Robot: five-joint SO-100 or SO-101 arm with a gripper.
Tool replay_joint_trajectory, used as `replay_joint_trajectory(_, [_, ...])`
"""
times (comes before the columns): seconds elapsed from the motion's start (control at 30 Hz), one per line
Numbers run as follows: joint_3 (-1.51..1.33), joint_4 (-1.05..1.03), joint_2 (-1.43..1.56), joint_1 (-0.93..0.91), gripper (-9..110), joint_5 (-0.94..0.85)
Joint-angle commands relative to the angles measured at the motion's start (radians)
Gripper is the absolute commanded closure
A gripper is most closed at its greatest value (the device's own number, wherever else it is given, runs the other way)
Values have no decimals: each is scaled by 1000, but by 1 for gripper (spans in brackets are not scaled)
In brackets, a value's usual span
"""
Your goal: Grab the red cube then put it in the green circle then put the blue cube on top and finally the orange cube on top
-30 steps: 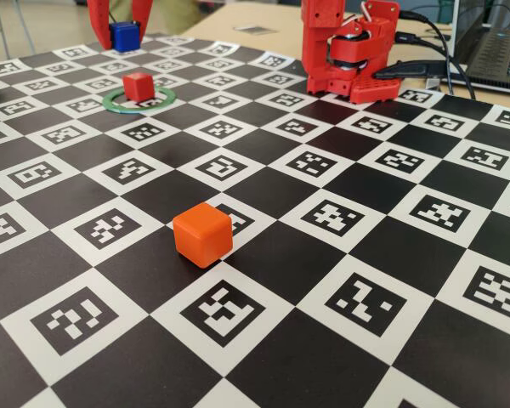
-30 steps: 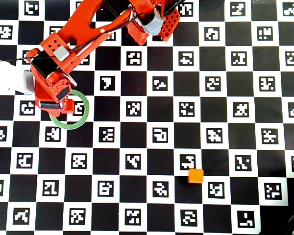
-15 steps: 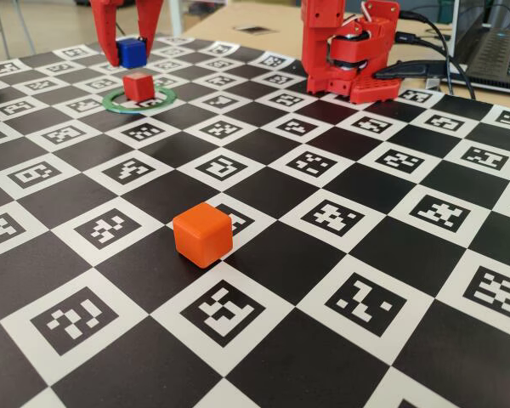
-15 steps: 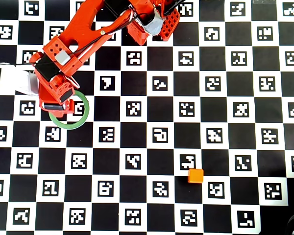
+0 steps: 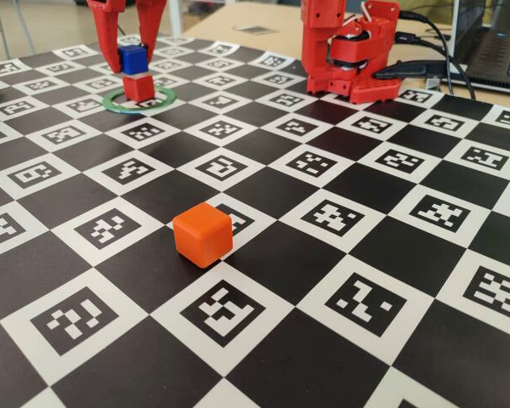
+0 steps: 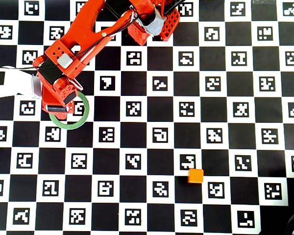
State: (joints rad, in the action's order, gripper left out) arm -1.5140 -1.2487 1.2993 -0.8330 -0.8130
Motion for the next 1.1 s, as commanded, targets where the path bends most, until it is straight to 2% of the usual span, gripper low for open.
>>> replay_joint_trajectory(0.0, [12, 11, 34, -8, 87, -8])
replay_joint_trajectory(0.9, [-31, 48, 35, -23, 87, -31])
replay_joint_trajectory(1.07, [-32, 52, 35, -23, 75, -17])
